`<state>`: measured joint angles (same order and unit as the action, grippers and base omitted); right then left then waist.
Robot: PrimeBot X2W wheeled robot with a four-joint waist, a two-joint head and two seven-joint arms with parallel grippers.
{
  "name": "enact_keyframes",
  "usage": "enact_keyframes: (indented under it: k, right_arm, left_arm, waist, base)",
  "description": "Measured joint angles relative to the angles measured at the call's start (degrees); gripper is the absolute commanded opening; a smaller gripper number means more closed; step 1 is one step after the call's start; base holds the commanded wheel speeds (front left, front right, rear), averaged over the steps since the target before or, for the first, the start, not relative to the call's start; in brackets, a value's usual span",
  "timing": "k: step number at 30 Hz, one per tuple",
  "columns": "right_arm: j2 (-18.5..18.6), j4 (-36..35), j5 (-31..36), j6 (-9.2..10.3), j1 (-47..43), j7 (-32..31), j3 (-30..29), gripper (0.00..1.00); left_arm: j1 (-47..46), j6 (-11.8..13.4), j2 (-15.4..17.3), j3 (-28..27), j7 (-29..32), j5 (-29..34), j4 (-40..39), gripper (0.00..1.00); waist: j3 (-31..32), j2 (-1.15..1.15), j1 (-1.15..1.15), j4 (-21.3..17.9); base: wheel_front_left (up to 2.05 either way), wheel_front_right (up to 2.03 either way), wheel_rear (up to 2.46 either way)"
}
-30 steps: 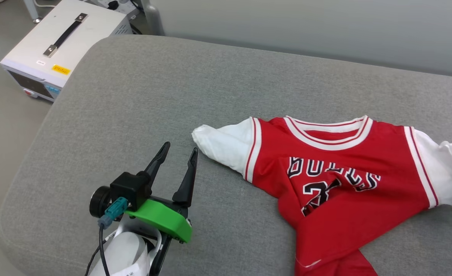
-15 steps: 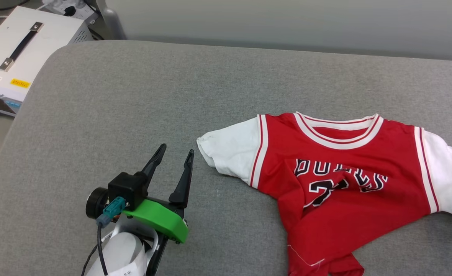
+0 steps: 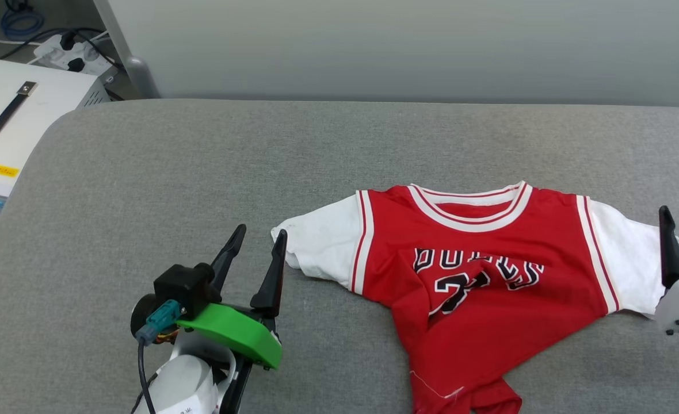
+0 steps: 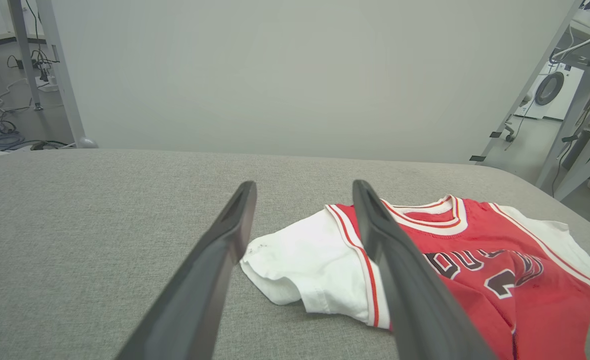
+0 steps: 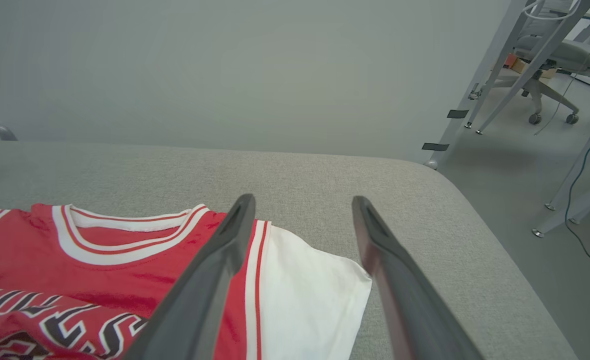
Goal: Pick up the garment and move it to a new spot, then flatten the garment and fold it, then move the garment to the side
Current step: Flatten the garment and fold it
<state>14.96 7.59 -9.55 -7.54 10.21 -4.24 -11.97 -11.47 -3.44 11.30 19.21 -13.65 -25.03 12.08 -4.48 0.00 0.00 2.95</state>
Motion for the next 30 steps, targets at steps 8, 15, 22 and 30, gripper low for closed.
enact_keyframes:
  k: [8, 15, 22, 30]
  right_arm:
    - [-6.73, -9.90, 0.90, 0.00, -7.00, 6.54, -0.73, 1.00]
    - [-8.04, -14.18, 0.67, 0.00, -7.77, 7.59, -0.91, 1.00]
    - [-8.35, -16.15, 0.74, 0.00, -7.39, 7.57, -0.57, 1.00]
    - [-9.09, -16.24, 0.83, 0.00, -4.78, 8.05, 1.66, 1.00]
  left_arm:
    - [1.35, 0.18, -0.46, -0.93, -0.42, -2.01, 0.97, 1.00]
    - [0.18, 0.90, 1.21, -0.74, 5.10, -2.21, 1.72, 1.00]
    - [-11.28, -0.85, 4.49, 1.45, 26.42, -5.00, 3.43, 1.00]
    - [-22.16, -2.43, 9.14, 3.44, 48.81, -10.77, 8.01, 1.00]
  waist:
    - [0.01, 0.00, 0.00, -2.22]
    - [-1.70, 0.00, 0.00, -4.17]
    - [-5.49, 0.00, 0.00, -5.35]
    - [-9.04, 0.00, 0.00, -7.56]
  base:
    - [0.00, 0.00, 0.00]
    - [0.00, 0.00, 0.00]
    - [0.00, 0.00, 0.00]
    - [0.00, 0.00, 0.00]
